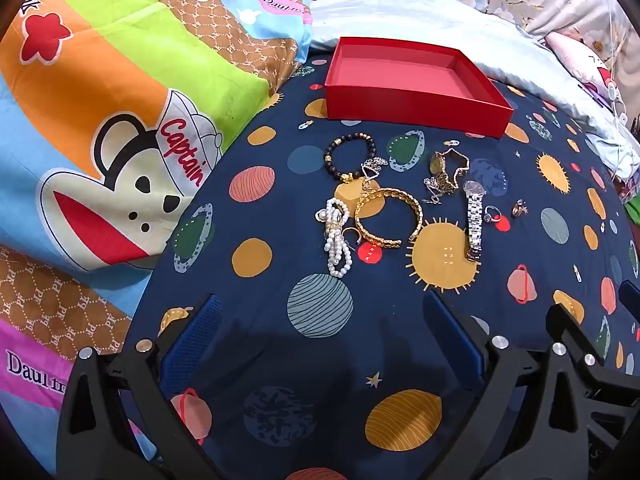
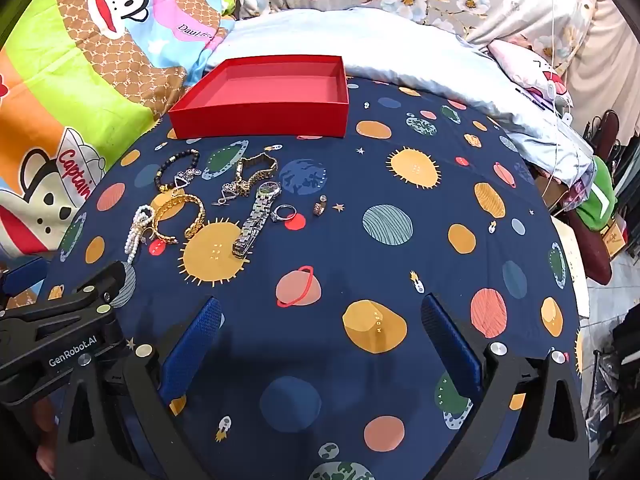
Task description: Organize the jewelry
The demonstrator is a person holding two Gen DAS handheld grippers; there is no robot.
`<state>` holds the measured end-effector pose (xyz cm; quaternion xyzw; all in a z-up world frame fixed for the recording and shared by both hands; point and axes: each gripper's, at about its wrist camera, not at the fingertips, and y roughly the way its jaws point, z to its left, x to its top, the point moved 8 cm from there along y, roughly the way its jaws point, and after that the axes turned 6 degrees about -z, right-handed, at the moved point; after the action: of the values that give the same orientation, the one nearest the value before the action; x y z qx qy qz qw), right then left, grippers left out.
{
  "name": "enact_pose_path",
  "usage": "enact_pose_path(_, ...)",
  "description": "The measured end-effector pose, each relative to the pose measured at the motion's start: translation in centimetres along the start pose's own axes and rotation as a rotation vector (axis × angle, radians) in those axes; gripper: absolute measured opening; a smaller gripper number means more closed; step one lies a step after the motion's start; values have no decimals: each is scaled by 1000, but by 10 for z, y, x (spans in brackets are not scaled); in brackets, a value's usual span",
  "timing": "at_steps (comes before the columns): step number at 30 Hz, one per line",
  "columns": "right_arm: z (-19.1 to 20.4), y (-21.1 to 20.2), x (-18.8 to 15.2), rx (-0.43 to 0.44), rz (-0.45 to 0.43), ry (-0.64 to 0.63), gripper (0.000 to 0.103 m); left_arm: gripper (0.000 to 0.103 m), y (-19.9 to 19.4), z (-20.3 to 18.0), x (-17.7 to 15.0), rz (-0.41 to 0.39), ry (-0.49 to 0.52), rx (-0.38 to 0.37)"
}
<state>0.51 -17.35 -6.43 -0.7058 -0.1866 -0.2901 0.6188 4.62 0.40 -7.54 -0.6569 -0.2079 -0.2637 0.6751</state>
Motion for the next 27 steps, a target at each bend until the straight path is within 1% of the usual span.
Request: enact_pose_path(27,0,3,-2,5,4,4,98,98,5,3,-6,9,1,3)
